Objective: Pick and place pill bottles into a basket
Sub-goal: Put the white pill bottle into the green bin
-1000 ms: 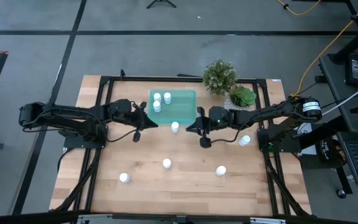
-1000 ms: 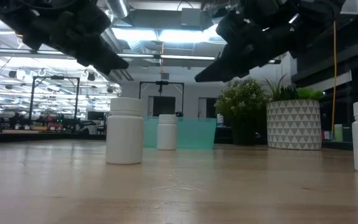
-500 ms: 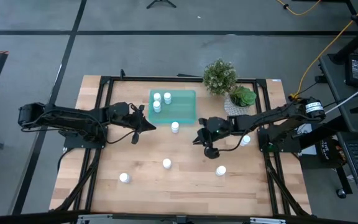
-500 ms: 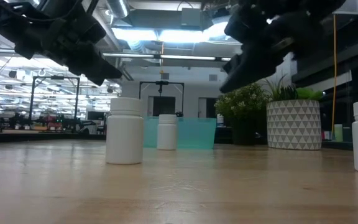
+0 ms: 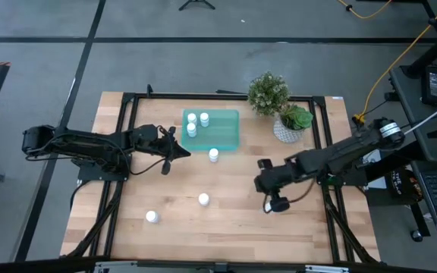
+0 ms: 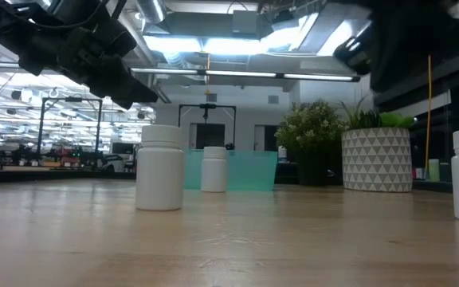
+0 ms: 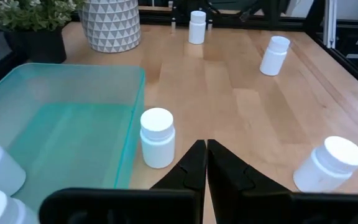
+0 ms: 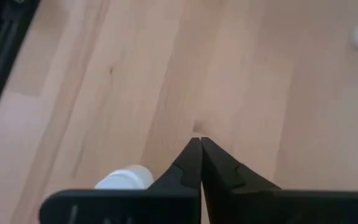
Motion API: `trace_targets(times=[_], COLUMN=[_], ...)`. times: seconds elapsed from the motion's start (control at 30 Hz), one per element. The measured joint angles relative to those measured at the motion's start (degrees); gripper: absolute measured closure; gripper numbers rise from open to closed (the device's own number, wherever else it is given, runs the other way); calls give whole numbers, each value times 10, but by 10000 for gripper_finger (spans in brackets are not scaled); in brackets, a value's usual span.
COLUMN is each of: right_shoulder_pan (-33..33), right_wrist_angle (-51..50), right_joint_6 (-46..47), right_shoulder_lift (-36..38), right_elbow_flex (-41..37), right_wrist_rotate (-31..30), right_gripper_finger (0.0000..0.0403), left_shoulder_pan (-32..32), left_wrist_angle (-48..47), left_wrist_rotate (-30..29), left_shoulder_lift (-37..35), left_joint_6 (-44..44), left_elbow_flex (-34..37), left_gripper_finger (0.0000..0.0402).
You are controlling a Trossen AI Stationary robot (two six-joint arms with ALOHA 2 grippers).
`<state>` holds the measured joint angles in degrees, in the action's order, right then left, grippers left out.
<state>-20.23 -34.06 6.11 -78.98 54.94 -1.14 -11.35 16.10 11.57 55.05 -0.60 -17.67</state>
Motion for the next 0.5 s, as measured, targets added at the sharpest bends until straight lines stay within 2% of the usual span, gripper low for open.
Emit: trace_targets(times=[0.13,0.27,0.37,0.5], right_shoulder_pan=[-47,-97,-130,-168], right_wrist_angle=[-29,-30,4,54], right_joint_6=[74,86,91,141], right_shoulder_lift=[43,63,80,117], right_elbow_flex=[0,-5,-40,-102], right_wrist_rotate=[-63,-95,-118,-147], right_gripper_finger=[400,400,399,401], left_shoulder_pan=[0,0,0,0], left_wrist_angle=[0,0,0,0], left_wrist_rotate=[0,0,0,0], left_shoulder_lift=[0,0,0,0], left_joint_6=[0,-1,-1,-1], left_elbow_flex=[0,0,0,0], left_gripper_finger=[398,395,391,388])
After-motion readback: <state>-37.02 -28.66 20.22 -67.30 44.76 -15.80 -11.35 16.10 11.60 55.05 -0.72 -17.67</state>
